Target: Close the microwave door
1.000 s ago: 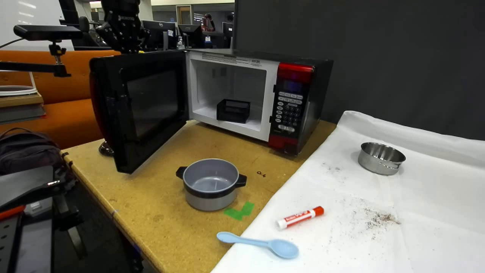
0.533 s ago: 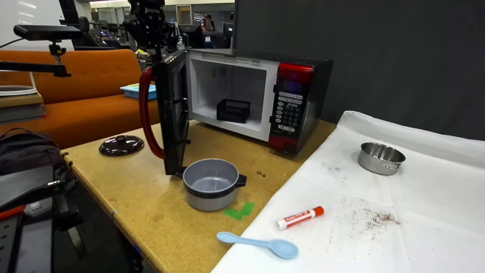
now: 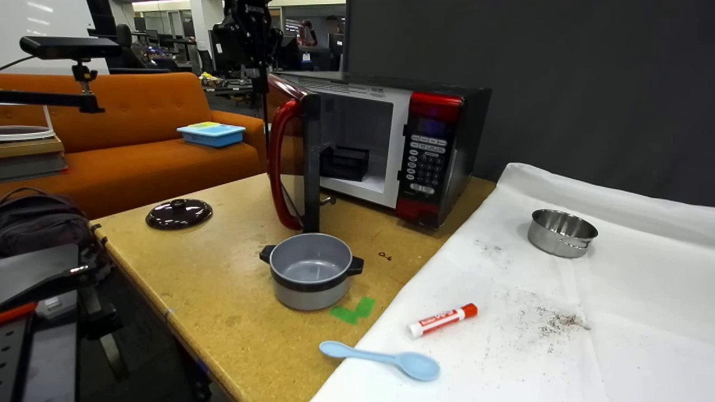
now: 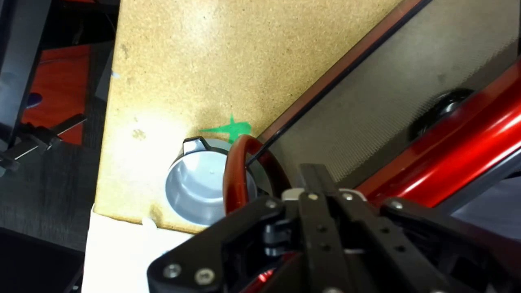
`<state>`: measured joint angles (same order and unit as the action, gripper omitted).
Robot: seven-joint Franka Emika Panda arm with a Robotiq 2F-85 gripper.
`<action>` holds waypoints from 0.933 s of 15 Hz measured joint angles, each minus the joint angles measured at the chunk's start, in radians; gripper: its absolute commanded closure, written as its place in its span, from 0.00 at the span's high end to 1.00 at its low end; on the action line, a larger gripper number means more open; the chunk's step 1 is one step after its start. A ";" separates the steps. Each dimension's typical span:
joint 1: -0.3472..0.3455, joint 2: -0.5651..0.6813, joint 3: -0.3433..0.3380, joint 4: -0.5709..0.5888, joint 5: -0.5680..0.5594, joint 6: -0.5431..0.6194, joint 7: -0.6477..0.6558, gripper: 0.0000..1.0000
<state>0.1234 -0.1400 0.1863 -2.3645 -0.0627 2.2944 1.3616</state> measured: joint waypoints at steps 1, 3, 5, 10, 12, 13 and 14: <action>0.000 0.010 0.000 0.004 -0.005 0.000 0.000 0.00; 0.001 0.041 0.000 0.018 -0.005 0.004 0.016 0.00; 0.004 0.070 0.000 0.033 0.009 0.012 0.049 0.00; 0.004 0.075 -0.002 0.035 0.039 0.038 0.158 0.00; 0.005 0.076 -0.001 0.032 0.039 0.060 0.201 0.00; 0.007 0.076 0.001 0.030 0.039 0.068 0.222 0.00; 0.010 0.076 0.004 0.027 0.039 0.074 0.243 0.00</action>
<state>0.1333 -0.0644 0.1900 -2.3372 -0.0242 2.3684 1.6043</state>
